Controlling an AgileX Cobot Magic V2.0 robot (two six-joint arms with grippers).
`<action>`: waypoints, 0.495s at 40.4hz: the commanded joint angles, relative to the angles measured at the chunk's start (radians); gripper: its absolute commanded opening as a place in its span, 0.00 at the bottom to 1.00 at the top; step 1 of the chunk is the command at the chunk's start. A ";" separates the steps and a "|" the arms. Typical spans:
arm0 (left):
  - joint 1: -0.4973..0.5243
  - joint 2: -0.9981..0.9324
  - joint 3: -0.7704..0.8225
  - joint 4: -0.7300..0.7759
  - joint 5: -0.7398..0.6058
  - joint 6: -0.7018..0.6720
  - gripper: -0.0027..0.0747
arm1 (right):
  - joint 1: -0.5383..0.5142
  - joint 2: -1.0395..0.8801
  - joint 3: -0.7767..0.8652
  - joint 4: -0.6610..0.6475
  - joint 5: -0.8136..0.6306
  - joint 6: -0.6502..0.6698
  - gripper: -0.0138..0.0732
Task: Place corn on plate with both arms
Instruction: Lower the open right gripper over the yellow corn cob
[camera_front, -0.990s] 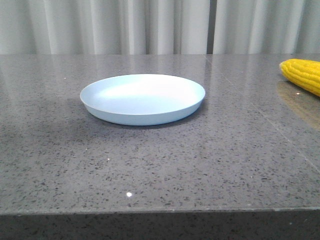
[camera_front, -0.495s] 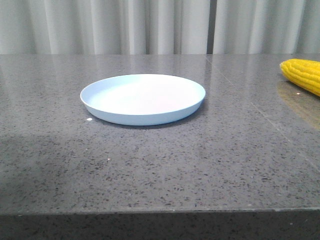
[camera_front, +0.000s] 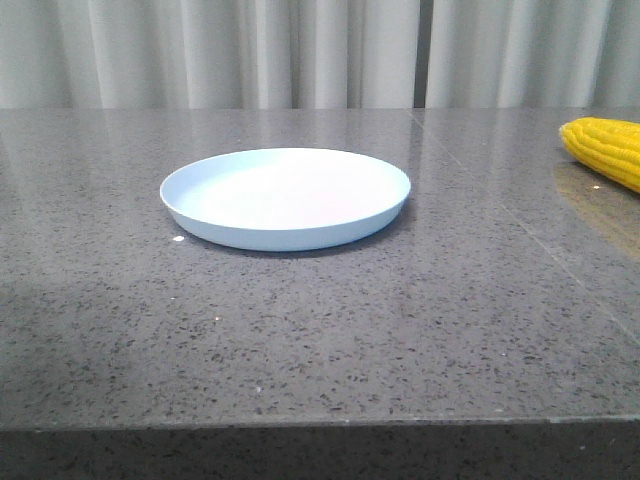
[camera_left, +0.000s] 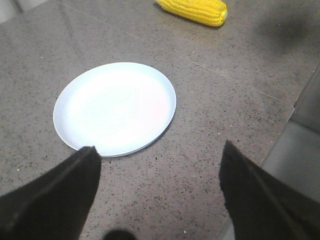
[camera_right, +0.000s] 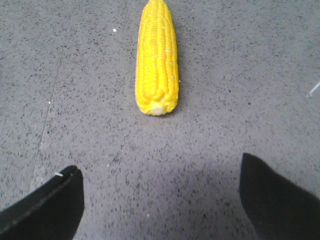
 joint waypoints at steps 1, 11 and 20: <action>-0.006 -0.001 -0.026 -0.013 -0.065 -0.003 0.67 | -0.005 0.105 -0.108 0.004 -0.036 -0.009 0.91; -0.006 -0.001 -0.026 -0.013 -0.066 -0.003 0.67 | -0.005 0.391 -0.312 0.006 0.050 -0.009 0.91; -0.006 -0.001 -0.026 -0.013 -0.067 -0.003 0.67 | -0.005 0.620 -0.480 0.006 0.112 -0.009 0.91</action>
